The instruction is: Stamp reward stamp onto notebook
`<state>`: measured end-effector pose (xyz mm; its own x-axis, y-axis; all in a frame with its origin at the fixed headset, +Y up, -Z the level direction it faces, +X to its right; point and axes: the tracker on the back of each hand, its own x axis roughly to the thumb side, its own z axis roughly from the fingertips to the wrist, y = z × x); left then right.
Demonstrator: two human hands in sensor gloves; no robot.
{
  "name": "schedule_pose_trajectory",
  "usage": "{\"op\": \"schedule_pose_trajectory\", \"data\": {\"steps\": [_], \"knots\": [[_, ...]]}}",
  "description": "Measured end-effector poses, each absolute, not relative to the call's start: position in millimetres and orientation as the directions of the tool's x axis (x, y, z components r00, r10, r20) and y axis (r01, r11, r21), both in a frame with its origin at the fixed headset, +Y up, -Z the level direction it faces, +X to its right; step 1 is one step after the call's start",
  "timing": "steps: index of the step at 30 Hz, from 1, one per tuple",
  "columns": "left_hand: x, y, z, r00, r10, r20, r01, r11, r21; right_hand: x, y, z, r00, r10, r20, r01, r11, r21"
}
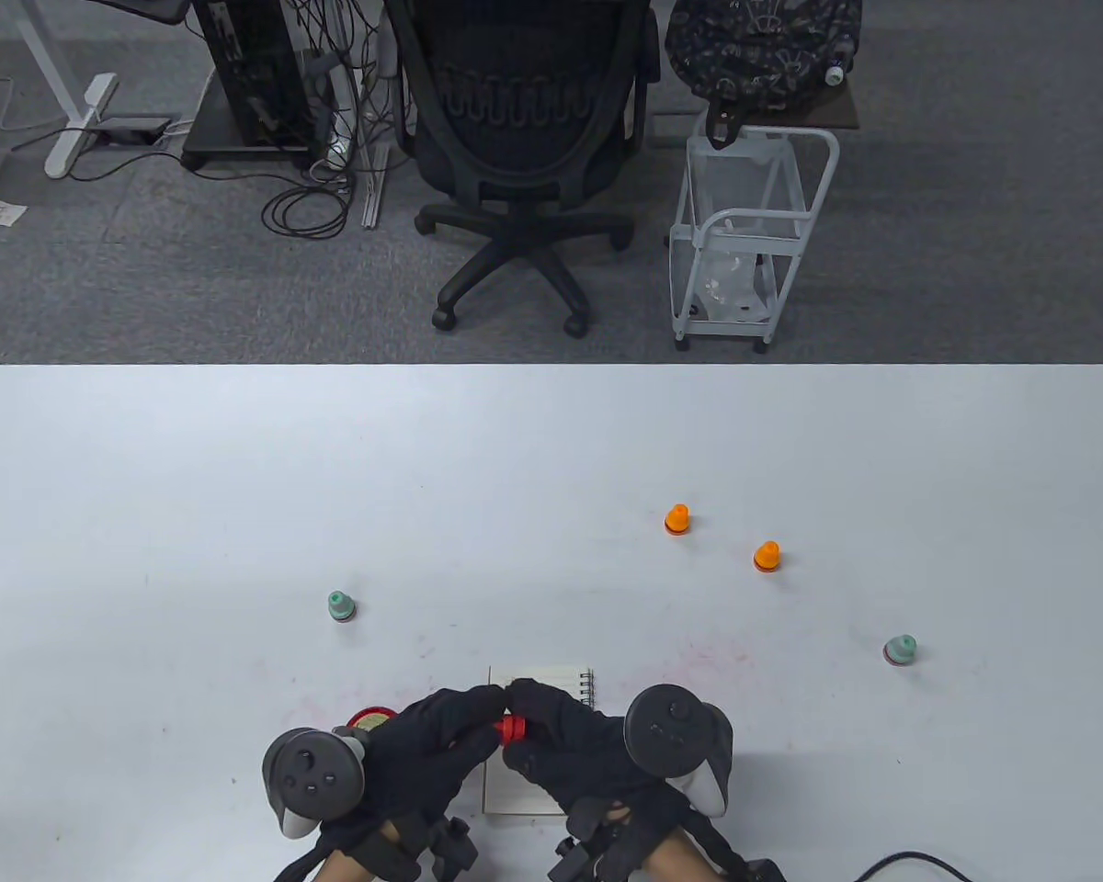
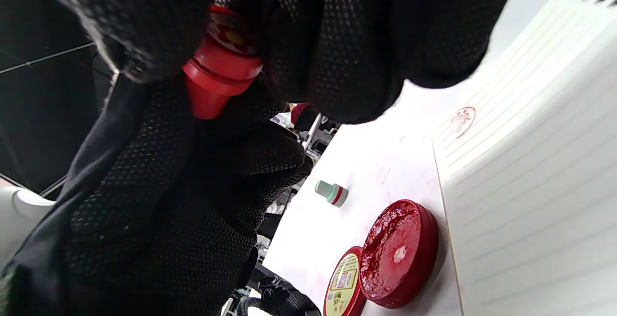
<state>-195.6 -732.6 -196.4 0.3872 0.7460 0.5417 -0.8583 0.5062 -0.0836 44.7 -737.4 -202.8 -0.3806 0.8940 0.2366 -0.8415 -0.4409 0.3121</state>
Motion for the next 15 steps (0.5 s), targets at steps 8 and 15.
{"op": "schedule_pose_trajectory", "data": {"steps": [8,15], "knots": [[-221,-712,-204,0.585,0.55,0.596,-0.697,0.717,0.022,74,-728,-205,-0.529,0.792,0.304,-0.776,-0.597,0.206],[-271,-691,-225,0.76,0.313,0.57,-0.449,0.887,0.112,107,-719,-211,-0.655,0.698,0.29,-0.711,-0.699,0.077]]}}
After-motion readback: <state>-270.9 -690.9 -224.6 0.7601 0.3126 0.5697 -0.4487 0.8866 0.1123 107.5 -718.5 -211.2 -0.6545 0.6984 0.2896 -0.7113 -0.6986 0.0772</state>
